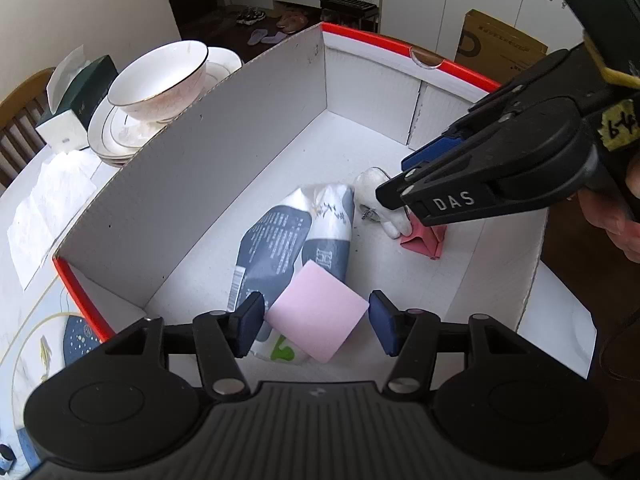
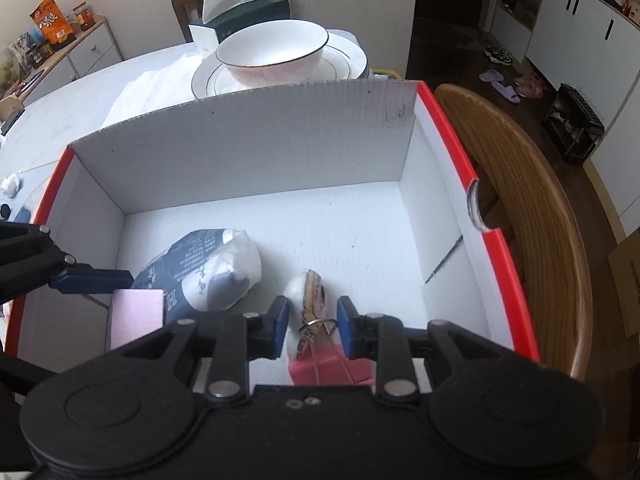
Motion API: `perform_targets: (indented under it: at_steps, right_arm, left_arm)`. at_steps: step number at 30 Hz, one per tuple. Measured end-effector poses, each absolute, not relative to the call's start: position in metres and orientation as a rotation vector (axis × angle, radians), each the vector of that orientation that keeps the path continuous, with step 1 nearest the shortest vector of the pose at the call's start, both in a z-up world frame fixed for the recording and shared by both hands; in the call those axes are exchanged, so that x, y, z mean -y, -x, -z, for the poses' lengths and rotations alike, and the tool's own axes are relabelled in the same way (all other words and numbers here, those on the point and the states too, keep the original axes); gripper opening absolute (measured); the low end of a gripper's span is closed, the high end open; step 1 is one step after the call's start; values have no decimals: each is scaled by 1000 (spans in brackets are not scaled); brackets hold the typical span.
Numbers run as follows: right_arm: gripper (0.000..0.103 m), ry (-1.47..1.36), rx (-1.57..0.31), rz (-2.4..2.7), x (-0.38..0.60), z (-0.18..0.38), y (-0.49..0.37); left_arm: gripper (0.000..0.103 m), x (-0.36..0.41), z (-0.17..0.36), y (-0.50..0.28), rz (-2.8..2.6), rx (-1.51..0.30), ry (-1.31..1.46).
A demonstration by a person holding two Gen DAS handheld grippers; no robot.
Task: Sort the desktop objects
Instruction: 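Carry the pad and plush into the red box and release both, then withdraw both tools from the box toward the remaining snack packets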
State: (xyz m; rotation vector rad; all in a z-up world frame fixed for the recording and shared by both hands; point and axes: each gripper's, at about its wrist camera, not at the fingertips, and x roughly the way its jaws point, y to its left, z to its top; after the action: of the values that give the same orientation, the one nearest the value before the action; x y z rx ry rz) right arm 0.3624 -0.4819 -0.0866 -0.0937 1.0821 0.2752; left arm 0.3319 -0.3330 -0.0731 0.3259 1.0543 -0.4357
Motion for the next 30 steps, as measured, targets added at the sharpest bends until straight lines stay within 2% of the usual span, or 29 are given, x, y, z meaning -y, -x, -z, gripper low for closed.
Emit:
perform_targets:
  at_steps: [2,5,11,13,16,20,24,29,30]
  right_arm:
    - [29,86,-1080,-274,483,86,-361]
    - [35,73,-1071,-275,485,82,-359]
    - [37,37,-1040,-283,496,72,-353]
    - [41,28,-1026,-290,499,67,-350]
    - [51,21,-998,-299,501,58,-343]
    - [52,5,-967,-320,505,49,-333]
    - [66,-2,-933,-338,506,42,-323]
    - [67,15,-891,-355,503,33,-313]
    - [72,17,-882,-358,502,31,-311]
  left_arm:
    - [56,331,74,-332,430,-1061,-312]
    - [64,326,74,-330,410,-1048,-291]
    - [70,316,64,-322,408,-1002,-237]
    - [73,315,61,-318,409,-982,-230]
    - [73,314,55,-311,401,-951,-229]
    - [73,308,46,-301,390,-915,-192]
    - [73,303,36,-293,366,-860,-171]
    - [73,296,24,-284,344,-811,-143]
    - [73,294,21,-282,342,-802,-137]
